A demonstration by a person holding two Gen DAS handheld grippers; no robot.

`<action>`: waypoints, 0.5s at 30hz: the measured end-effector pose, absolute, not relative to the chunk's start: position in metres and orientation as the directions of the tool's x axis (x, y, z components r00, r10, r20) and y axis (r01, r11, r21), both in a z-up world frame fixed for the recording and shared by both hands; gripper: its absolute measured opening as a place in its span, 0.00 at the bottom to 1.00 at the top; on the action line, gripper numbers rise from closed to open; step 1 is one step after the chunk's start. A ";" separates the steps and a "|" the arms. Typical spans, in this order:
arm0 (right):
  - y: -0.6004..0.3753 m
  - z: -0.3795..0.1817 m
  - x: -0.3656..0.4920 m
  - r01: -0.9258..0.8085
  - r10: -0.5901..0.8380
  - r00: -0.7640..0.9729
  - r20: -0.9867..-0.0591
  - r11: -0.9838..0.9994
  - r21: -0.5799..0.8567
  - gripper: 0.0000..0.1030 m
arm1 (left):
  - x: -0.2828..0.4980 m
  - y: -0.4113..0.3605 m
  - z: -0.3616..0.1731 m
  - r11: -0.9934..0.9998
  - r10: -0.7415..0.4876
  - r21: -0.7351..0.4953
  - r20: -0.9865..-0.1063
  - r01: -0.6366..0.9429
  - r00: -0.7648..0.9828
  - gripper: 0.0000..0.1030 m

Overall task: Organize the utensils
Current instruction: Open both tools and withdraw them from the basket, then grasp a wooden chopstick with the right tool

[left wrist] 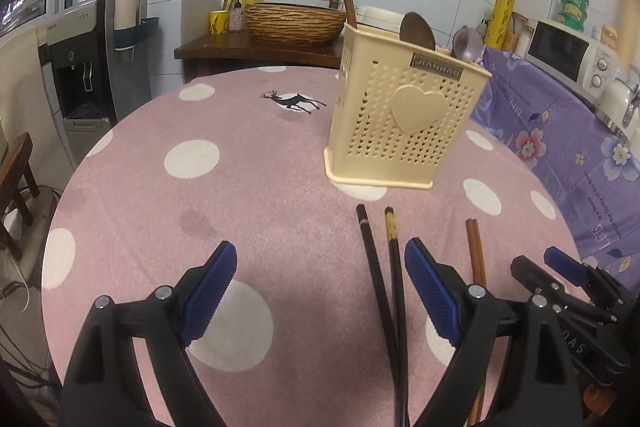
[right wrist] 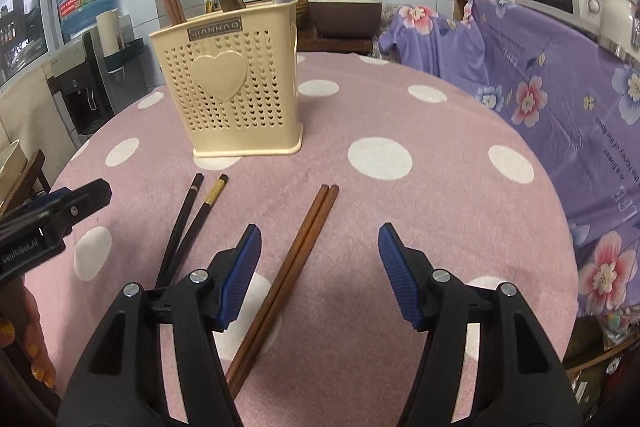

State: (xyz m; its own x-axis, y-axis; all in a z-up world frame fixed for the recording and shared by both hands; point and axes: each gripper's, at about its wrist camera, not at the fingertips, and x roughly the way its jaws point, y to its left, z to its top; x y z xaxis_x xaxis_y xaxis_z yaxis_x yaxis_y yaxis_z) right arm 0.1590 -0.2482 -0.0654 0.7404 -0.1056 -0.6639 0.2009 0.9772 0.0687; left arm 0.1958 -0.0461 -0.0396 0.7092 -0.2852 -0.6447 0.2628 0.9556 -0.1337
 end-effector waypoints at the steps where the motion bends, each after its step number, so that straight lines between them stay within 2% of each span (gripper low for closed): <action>1: -0.248 -0.067 0.160 0.203 -0.104 0.736 -0.669 0.976 0.072 0.59 | 0.196 -0.046 -0.041 0.956 -0.281 -0.127 -0.647 0.263 0.709 0.83; 4: -0.248 -0.072 0.160 0.211 -0.105 0.721 -0.685 0.975 0.074 0.59 | 0.194 -0.046 -0.042 0.960 -0.269 -0.116 -0.644 0.256 0.716 0.85; 8: -0.250 -0.076 0.162 0.227 -0.096 0.703 -0.705 0.970 0.093 0.59 | 0.191 -0.045 -0.041 0.966 -0.246 -0.094 -0.620 0.241 0.745 0.94; 15: -0.250 -0.081 0.164 0.242 -0.103 0.690 -0.716 0.966 0.094 0.59 | 0.185 -0.046 -0.036 0.962 -0.252 -0.062 -0.578 0.266 0.776 0.95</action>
State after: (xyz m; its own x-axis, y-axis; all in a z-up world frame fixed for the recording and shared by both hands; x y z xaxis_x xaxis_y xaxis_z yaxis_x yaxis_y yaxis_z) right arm 0.1641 -0.2500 -0.0809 0.6904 -0.1034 -0.7160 0.2424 0.9656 0.0944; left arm 0.1847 -0.0463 -0.0362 0.7763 -0.2523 -0.5776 0.2662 0.9619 -0.0624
